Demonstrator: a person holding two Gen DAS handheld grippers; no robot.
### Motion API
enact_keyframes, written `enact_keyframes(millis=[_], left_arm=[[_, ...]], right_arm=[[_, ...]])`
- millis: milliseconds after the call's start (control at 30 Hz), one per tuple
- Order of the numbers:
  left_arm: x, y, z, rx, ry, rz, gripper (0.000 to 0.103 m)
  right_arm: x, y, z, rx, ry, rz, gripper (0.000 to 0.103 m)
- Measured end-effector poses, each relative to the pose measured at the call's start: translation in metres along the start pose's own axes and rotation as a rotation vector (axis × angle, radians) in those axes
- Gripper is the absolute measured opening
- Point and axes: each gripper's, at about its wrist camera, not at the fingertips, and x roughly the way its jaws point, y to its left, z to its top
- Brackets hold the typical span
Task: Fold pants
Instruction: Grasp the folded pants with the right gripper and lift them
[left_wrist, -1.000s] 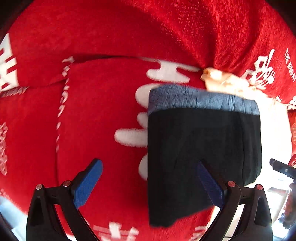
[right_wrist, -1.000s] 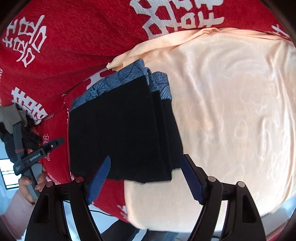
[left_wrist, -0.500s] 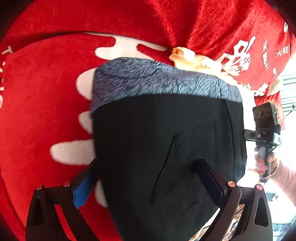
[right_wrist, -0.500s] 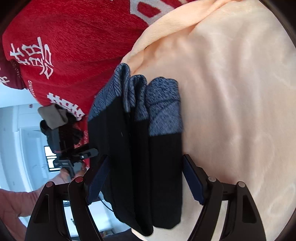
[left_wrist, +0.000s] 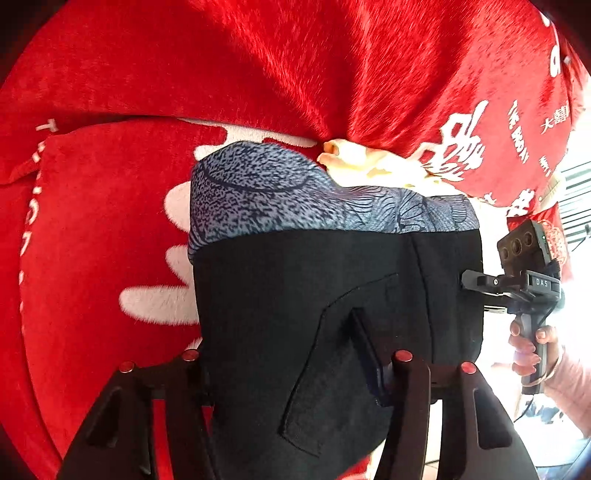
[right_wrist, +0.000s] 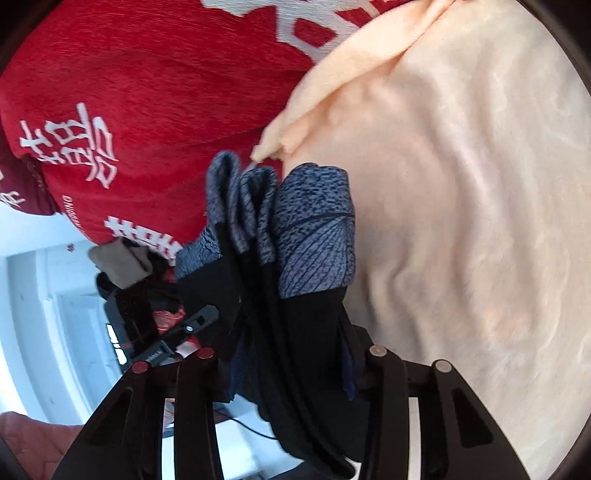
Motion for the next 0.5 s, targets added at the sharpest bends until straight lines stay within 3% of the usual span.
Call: enact_keyframes(millis=[200,367,500], left_arm=[[-0.053,0.009,-0.024,0.002,0.001,0.028,0.059],[-0.091,0.042,-0.057,-0.019,0.014,0.079,0.059],[-0.095,0.075,-0.075,-0.043,0.035,0.115,0.059]], right_arm=[[0.012,0.031,-0.042,0.006,0.033,0.052,0.045],[0.046,0.049,-0.078,0.034,0.064,0.100,0.045],[0.082,0.058,-0.101,0.053,0.087,0.103,0.045]])
